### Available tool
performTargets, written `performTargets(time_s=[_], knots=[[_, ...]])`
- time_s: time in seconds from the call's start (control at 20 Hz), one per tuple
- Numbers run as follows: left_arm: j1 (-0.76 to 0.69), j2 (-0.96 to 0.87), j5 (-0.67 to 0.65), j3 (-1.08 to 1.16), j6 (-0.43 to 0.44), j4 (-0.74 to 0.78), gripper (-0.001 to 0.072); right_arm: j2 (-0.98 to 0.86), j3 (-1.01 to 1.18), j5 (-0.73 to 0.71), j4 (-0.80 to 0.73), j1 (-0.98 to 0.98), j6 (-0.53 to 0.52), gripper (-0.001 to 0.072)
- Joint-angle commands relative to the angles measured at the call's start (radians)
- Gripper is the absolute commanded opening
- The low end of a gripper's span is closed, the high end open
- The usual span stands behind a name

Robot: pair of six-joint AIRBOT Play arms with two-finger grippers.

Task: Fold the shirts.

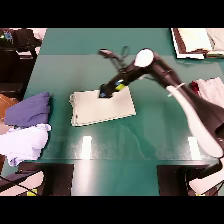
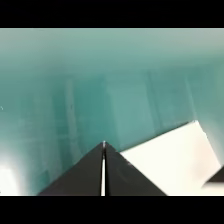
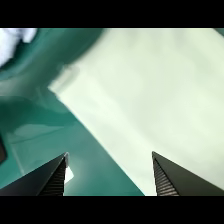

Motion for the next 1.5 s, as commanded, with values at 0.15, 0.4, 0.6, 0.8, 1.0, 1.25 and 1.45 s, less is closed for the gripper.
performTargets(time_s=[0.15,0.4,0.6,0.8,1.0,1.25,1.45], knots=[[0.006,0.005,-0.068,0.0,0.007,0.006,0.0024,0.087,-0.343,-0.041,-0.016,-0.341,0.097,0.0579],[0.005,0.004,-0.066,0.0,0.007,0.005,0.0024,0.007,-0.403,-0.075,0.119,-0.357,0.089,0.0579],[0.005,0.004,-0.069,0.0,0.007,0.0,0.0024,-0.128,-0.307,-0.074,0.211,-0.261,0.085,0.0578],[0.005,0.004,-0.081,0.0,0.007,-0.002,0.0023,-0.248,-0.183,-0.081,0.314,-0.158,0.049,0.038],[-0.01,0.004,-0.079,0.0,0.007,-0.031,0.0022,-0.265,-0.075,-0.081,0.312,-0.136,0.025,0.0067],[-0.17,0.004,-0.034,0.0,0.007,-0.023,0.0022,-0.151,-0.024,-0.082,0.26,-0.293,0.033,0.0019],[-0.265,0.004,0.001,0.0,0.007,-0.023,0.0023,0.018,-0.024,-0.05,-0.022,-0.524,0.152,0.0019]])
